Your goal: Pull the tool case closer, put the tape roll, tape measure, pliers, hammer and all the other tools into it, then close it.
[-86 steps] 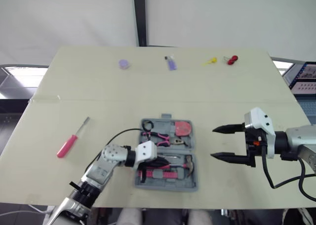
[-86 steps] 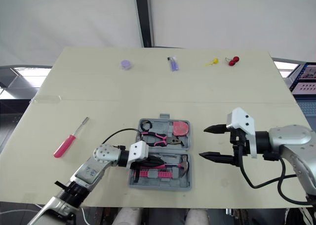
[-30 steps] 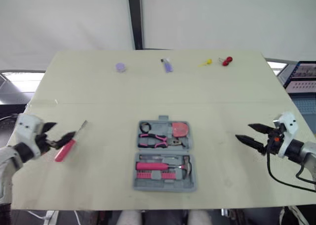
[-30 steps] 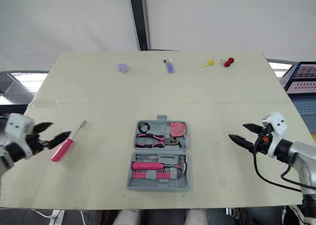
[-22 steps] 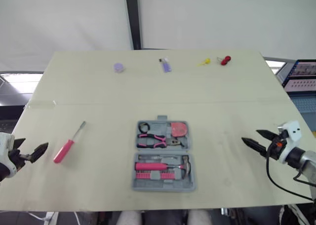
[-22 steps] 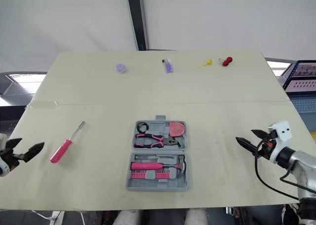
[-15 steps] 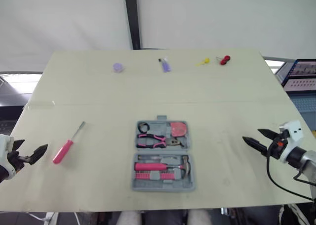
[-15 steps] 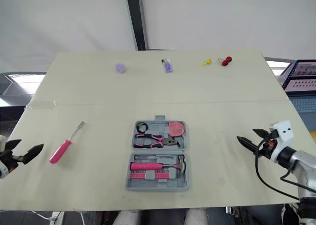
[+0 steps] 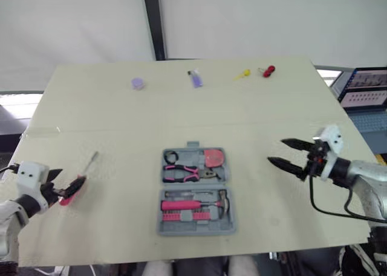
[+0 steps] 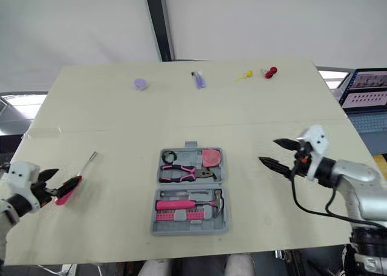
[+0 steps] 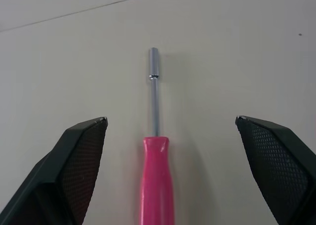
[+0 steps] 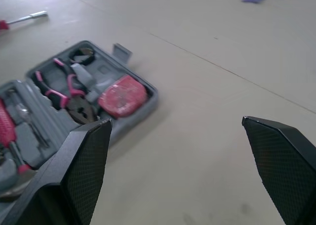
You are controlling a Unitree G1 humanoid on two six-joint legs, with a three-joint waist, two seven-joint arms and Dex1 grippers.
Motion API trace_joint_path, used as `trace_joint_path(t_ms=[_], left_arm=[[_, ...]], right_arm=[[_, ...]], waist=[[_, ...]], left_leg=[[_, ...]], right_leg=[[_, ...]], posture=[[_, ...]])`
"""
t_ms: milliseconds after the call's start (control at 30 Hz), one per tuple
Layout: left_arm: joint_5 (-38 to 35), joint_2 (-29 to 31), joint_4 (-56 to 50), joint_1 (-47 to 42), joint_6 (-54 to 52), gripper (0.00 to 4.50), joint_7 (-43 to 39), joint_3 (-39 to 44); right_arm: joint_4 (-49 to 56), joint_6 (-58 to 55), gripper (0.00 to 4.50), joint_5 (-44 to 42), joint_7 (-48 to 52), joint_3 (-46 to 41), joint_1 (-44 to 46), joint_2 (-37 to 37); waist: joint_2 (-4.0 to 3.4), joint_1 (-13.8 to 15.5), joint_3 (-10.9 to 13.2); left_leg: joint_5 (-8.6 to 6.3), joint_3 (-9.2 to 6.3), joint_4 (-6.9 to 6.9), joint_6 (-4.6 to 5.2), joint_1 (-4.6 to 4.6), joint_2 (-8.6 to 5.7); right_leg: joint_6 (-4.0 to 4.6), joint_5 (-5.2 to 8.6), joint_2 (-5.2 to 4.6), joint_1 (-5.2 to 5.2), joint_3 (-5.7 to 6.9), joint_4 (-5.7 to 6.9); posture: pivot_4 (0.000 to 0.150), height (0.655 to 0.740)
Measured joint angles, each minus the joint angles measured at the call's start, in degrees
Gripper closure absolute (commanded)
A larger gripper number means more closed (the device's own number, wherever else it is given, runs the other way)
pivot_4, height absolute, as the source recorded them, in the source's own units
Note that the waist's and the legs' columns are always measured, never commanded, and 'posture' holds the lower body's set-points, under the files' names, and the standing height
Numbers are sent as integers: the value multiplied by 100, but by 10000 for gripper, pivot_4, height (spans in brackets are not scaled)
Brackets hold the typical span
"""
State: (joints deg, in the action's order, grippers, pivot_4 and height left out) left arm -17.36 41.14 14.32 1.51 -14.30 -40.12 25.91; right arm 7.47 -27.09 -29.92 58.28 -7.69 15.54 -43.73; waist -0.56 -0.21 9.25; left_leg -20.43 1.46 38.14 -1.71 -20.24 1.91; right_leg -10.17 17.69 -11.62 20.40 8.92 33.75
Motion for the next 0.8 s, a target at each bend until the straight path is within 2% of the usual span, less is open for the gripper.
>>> trace_joint_path(t_ms=[200,500,800], left_arm=[[213,-60,154,-87,-27,422,268,-276],[213,-61,395,104,3,422,320,-284],[245,-29,645,-146,38,422,296,-362]], right_arm=[[799,-582,0,-304,1,511,602,71],[1223,-1003,0,-507,89,742,874,68],[1532,-1289,0,-737,233,813,1095,4]], waist=[[5,9,-1],[11,2,0],[13,16,-1]], left_leg=[[0,1,4,0,0,0],[0,2,1,0,0,0],[0,4,4,0,1,0]], right_leg=[[0,0,-1,0,-1,1],[0,0,0,7,0,4],[0,0,-2,5,-1,7]], posture=[[1500,7400],[1500,7400],[1500,7400]])
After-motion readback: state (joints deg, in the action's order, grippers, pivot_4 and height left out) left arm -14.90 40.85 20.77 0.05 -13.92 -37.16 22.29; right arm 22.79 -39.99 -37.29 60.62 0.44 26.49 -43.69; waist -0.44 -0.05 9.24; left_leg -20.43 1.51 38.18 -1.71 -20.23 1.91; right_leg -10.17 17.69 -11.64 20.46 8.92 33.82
